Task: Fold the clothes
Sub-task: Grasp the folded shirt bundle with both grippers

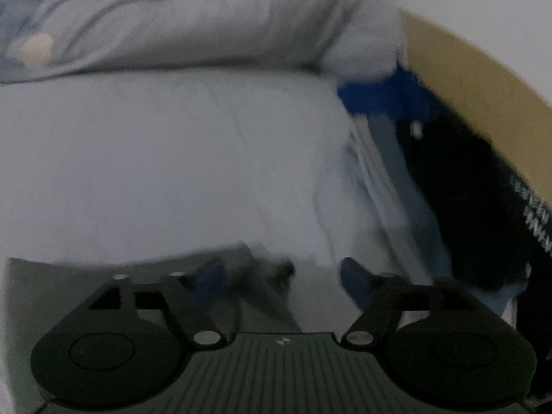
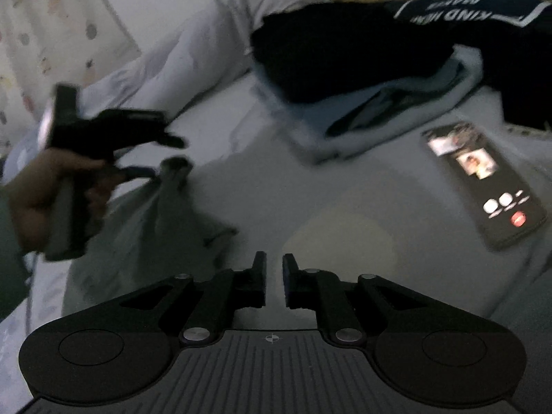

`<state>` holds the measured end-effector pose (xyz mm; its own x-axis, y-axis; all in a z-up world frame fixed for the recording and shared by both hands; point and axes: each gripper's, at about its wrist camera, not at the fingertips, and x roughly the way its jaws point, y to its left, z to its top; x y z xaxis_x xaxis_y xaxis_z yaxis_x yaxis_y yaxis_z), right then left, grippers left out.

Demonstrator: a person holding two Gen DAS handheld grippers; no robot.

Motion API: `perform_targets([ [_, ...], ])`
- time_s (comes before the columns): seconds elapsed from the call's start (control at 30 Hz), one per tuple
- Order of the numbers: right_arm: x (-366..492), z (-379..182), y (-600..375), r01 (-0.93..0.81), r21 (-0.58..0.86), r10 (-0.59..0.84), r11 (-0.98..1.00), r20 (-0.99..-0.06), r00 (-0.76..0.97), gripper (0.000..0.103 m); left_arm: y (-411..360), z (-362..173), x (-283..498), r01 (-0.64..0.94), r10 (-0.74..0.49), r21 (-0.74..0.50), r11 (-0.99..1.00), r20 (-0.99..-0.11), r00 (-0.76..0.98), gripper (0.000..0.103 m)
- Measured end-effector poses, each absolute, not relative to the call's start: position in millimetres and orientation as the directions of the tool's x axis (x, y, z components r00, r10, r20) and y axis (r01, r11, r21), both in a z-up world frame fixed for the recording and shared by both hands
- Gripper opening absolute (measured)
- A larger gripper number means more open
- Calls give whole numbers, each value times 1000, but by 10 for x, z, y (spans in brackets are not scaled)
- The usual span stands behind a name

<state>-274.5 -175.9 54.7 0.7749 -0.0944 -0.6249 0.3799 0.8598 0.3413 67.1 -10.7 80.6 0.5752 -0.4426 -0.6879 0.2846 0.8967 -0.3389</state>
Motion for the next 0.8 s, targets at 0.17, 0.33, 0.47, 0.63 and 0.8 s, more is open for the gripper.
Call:
perform_targets([
  [0.17,-2597,632,-1821,249,358,-5,900,-562,827,49,632,1007,480,295,-430,-313,903,-643,634,93],
  [0.33,-2231,780,-1886,63,357,134,932,-502,855,65,1444,904,314,257,-395,-302,918,-658,641,96],
  [0.47,-1696,824,-2014,-89,349,269,933,-511,816,80,1691,666,353,230,-409,-342,911,-678,611,96],
  [0.63,-985,810,-2069,-171,352,352,920,-556,753,81,1628,351,682,235,-464,-405,883,-684,563,96],
  [0.8,-579,710,-1976,-190,350,373,917,-587,719,83,1603,153,958,218,-536,-513,830,-628,564,55],
])
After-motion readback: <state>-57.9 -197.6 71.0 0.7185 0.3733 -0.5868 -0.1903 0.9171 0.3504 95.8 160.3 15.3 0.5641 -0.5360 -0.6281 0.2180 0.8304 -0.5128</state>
